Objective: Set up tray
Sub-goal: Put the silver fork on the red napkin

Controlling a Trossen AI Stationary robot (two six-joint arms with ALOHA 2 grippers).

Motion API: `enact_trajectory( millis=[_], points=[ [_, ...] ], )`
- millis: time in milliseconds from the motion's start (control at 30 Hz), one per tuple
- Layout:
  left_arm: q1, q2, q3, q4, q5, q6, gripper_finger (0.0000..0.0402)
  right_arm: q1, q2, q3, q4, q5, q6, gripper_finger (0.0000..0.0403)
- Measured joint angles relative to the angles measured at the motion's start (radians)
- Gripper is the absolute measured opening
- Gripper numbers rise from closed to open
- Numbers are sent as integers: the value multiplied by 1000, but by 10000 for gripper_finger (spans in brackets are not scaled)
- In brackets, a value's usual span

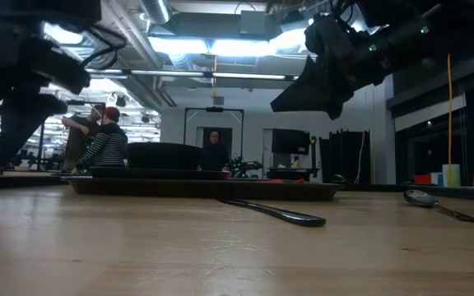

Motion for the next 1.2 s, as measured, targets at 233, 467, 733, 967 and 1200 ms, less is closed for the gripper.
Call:
enact_trajectory(
  millis=[233,467,733,967,1200],
  points=[
    [5,0,-73,126,112,24,198,21,0,0,-2,15,23,18],
    [25,0,-103,144,105,50,197,23,0,0,-3,41,21,7],
    [61,0,-130,235,180,123,196,23,0,0,-4,41,20,23],
    [79,0,-130,239,171,138,196,23,0,0,-4,41,20,7],
    [85,0,-136,245,196,145,196,23,0,0,-4,42,23,19]
  ],
)
